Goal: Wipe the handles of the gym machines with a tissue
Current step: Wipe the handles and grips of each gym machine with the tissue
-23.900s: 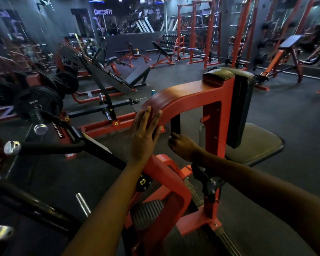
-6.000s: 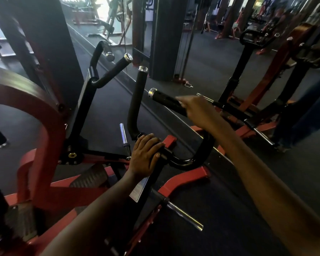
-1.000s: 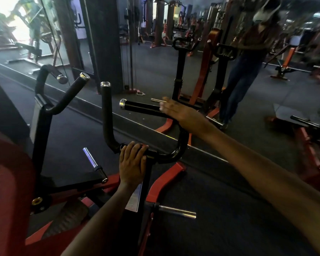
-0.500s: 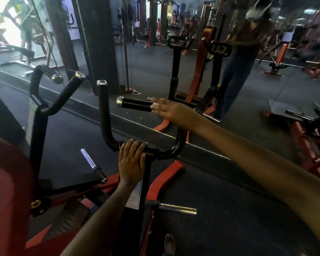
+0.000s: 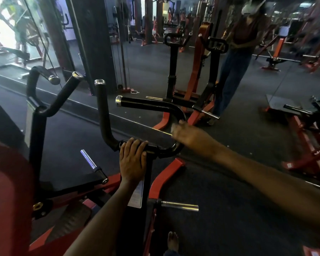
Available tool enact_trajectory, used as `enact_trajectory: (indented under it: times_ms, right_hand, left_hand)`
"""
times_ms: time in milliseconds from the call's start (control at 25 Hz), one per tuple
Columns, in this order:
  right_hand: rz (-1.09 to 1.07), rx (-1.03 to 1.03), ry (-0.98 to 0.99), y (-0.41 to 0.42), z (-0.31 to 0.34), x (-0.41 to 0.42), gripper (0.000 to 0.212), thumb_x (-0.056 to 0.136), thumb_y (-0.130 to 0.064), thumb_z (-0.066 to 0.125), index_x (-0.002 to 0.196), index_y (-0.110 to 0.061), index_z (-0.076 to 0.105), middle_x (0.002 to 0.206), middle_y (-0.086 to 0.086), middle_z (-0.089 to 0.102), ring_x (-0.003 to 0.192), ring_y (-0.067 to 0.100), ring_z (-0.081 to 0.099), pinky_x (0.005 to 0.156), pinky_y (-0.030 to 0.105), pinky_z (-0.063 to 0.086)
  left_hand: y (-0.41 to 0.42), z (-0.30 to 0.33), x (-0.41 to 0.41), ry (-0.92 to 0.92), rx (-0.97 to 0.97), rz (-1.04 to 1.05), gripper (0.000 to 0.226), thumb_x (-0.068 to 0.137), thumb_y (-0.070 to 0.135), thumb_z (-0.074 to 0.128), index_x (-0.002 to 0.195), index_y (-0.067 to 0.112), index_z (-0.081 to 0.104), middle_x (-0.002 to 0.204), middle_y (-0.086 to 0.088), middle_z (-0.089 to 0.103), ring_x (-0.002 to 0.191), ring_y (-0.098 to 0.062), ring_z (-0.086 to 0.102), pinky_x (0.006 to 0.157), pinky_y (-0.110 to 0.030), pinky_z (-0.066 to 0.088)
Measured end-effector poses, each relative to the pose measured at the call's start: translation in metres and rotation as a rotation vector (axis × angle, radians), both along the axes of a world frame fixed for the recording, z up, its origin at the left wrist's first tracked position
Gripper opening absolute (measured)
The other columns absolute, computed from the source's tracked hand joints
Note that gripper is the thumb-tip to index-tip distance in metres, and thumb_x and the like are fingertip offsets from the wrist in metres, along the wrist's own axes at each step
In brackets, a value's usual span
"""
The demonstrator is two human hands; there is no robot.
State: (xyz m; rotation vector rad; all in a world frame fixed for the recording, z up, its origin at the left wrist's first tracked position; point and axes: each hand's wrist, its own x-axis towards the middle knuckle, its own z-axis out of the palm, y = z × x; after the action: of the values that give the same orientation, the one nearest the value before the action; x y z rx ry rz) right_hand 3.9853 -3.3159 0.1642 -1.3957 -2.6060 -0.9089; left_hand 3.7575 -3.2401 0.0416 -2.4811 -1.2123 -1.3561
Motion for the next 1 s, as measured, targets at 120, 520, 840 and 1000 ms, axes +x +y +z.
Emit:
enact_trajectory:
  times_ms: [120,520,840,1000]
  right_hand:
    - [-0.04,0.138,0.069,0.005,0.012,0.017,0.047,0.079,0.009,0.043,0.123,0.002,0.057,0.131,0.021,0.054,0.125,0.035,0.048,0.107,0.046,0.026]
    - [-0.349,0.025,0.743,0.008,0.014,-0.009,0.045,0.095,0.003,0.037,0.141,0.0,0.036,0.146,0.017,0.038,0.134,0.029,0.039,0.112,0.029,0.025]
    - [-0.568,-0.021,1.881,-0.011,-0.05,-0.047,0.015,0.093,-0.016,0.056,0.095,-0.016,0.071,0.073,0.001,0.068,0.063,0.0,0.057,0.06,0.02,0.045]
    - [-0.362,-0.326,2.002,0.042,0.04,-0.004,0.019,0.092,-0.008,0.054,0.104,-0.003,0.067,0.072,-0.002,0.064,0.063,0.005,0.056,0.061,0.017,0.047]
  left_hand:
    - [0.001,0.001,-0.001,0.002,-0.006,0.007,0.04,0.096,0.026,0.034,0.123,0.013,0.061,0.124,-0.009,0.059,0.129,-0.03,0.043,0.114,-0.045,0.021]
    - [-0.004,0.001,0.001,-0.012,-0.009,-0.003,0.039,0.096,0.025,0.034,0.123,0.014,0.06,0.123,-0.008,0.059,0.129,-0.029,0.043,0.114,-0.045,0.021]
    - [-0.001,0.006,0.0,0.001,0.022,0.012,0.042,0.096,0.026,0.032,0.119,0.012,0.065,0.121,-0.009,0.061,0.126,-0.03,0.045,0.112,-0.045,0.025]
    - [0.0,0.004,-0.001,0.008,0.014,0.013,0.041,0.097,0.026,0.032,0.121,0.013,0.062,0.122,-0.009,0.06,0.127,-0.03,0.044,0.112,-0.047,0.026]
